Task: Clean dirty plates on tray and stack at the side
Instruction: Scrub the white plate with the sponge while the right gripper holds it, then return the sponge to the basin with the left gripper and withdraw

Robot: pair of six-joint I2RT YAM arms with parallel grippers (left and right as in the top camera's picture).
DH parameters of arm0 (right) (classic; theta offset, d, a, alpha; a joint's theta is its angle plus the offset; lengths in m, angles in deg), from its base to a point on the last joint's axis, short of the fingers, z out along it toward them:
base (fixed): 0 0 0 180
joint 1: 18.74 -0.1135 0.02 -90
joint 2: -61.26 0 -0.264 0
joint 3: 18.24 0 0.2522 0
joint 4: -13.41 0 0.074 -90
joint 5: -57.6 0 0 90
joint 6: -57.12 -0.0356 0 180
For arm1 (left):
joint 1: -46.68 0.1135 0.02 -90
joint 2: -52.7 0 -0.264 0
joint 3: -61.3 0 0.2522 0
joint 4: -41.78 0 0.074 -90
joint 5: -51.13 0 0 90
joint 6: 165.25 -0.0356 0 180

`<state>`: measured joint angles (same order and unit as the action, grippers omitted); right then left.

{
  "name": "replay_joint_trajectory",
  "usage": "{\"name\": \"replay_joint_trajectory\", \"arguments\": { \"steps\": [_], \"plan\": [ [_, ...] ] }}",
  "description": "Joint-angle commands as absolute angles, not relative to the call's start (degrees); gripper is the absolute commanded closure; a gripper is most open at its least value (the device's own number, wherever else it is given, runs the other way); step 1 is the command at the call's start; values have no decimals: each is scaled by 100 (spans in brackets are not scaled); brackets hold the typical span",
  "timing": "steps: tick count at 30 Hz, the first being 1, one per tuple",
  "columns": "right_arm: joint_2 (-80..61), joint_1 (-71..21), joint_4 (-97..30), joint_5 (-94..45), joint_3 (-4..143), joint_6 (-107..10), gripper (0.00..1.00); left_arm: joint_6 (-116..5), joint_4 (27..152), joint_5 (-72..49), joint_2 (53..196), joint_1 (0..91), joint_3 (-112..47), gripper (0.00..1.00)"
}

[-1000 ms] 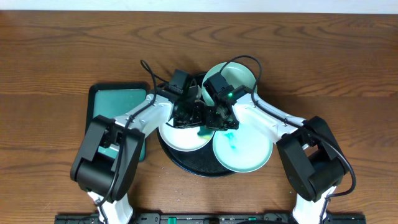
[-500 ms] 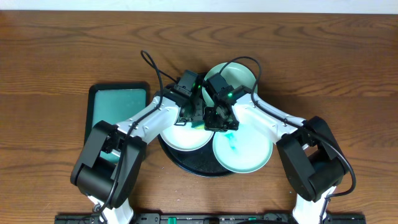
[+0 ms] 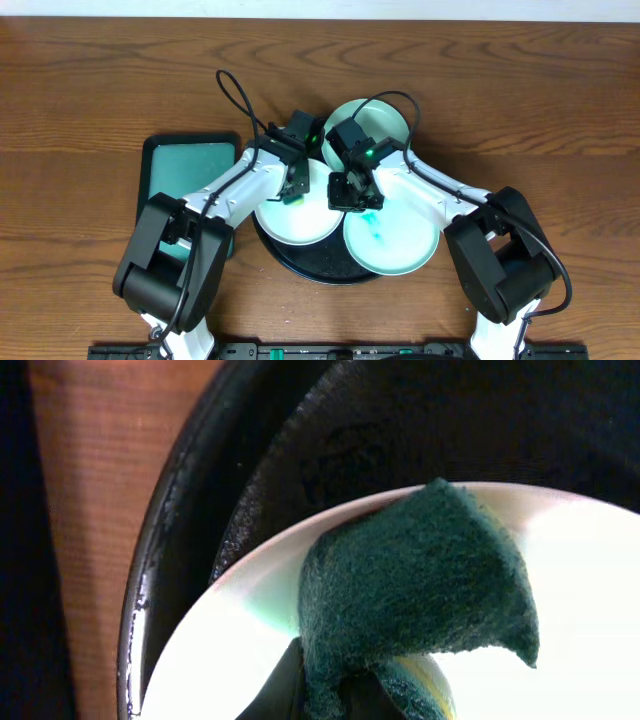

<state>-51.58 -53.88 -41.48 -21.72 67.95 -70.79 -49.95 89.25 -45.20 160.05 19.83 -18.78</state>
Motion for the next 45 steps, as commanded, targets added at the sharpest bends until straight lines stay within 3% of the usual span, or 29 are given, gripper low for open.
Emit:
{"name": "replay_joint_trajectory", "arguments": {
  "steps": [1,6,11,19,26,36,45],
  "plan": [
    [-5387,-5558,-4338,-2188,6600,-6994,99,-5310,9203,-3808,16344,2202,-1633,93],
    [-5387,-5558,-4301,-2188,6600,-6992,99,-5557,9244,-2317,16258,2202,-1679,93],
    [-5387,-5558,-4279,-2188,6600,-6992,99,-5572,9275,-2007,15834,2202,-1841,93],
    [-5387,-5558,-4279,-2188,6600,-6992,99,-5194,9601,-3340,14567,2401,-1972,93],
    [-5387,-5558,-4259,-2188,6600,-6990,99,-4943,10403,-4498,13872,3150,-1972,93],
    [-5387,-5558,-4196,-2185,6600,-6990,99,-5174,10527,-4599,14385,4853,-1939,93],
    [-5387,-5558,-4211,-2183,6600,-6990,99,-5426,10213,-4555,15509,5277,-1939,93]
  ]
}}
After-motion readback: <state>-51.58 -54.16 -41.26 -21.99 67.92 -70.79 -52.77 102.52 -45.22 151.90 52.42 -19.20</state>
